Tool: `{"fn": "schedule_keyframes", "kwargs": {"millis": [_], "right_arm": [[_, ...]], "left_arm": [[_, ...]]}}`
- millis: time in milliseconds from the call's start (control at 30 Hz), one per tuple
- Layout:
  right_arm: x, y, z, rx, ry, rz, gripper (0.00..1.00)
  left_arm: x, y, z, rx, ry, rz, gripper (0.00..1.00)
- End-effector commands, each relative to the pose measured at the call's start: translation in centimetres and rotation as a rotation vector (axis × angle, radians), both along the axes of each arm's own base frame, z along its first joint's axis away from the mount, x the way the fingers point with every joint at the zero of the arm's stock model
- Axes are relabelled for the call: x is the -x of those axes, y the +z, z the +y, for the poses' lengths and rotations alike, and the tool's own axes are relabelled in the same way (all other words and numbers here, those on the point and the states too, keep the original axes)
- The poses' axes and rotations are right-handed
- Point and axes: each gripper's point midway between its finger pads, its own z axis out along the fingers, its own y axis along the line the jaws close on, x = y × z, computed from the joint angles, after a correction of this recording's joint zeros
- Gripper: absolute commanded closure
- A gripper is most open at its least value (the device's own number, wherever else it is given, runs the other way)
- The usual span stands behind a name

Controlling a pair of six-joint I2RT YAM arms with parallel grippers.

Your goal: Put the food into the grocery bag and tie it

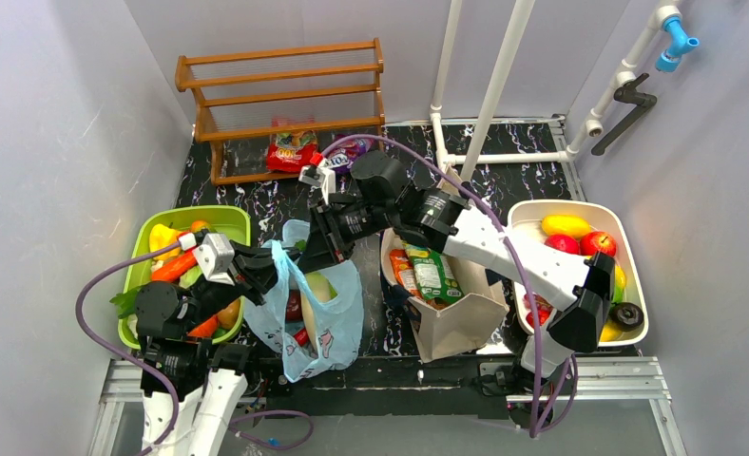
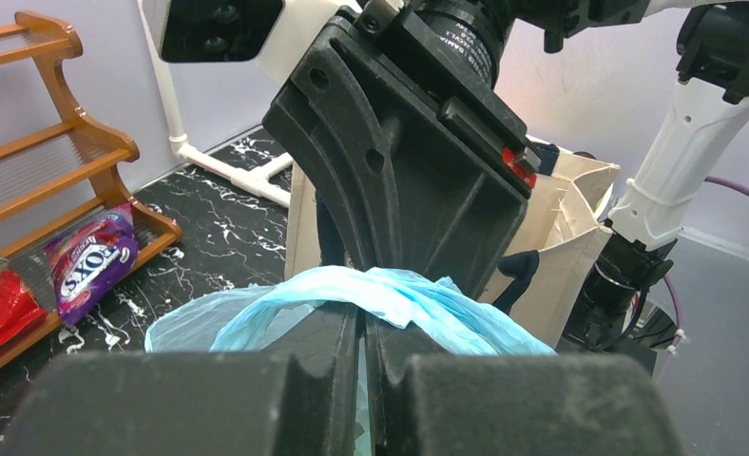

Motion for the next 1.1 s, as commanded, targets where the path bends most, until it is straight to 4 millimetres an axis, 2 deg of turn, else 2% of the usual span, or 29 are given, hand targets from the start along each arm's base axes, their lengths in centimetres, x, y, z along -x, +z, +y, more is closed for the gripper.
{"fn": "schedule_keyframes", "kwargs": {"millis": [0, 167, 400, 700, 1067], "right_arm": [[1.4, 2.1, 1.2, -0.097, 0.060, -0.022, 0.81], [2.3, 2.4, 1.3, -0.131, 0.080, -0.023, 0.79], [3.8, 3.1, 1.5, -0.200, 0.139, -0.008, 0.72], [5.0, 3.2, 0.9, -0.223, 0.197, -0.027, 0.62], [5.7, 2.3, 0.9, -0.216, 0.224, -0.032, 0.62]], "left_arm": [[0.2, 0.5, 0.3, 0.004, 0.019, -0.015, 1.00], [0.0, 0.6, 0.5, 0.010, 0.044, -0.021, 1.00], [-0.4, 0.7, 0.8, 0.015, 0.070, -0.018, 1.00], [-0.7, 1.1, 0.9, -0.014, 0.077, -0.014, 1.00], [-1.3, 1.1, 1.5, -0.027, 0.123, -0.012, 1.00]]}}
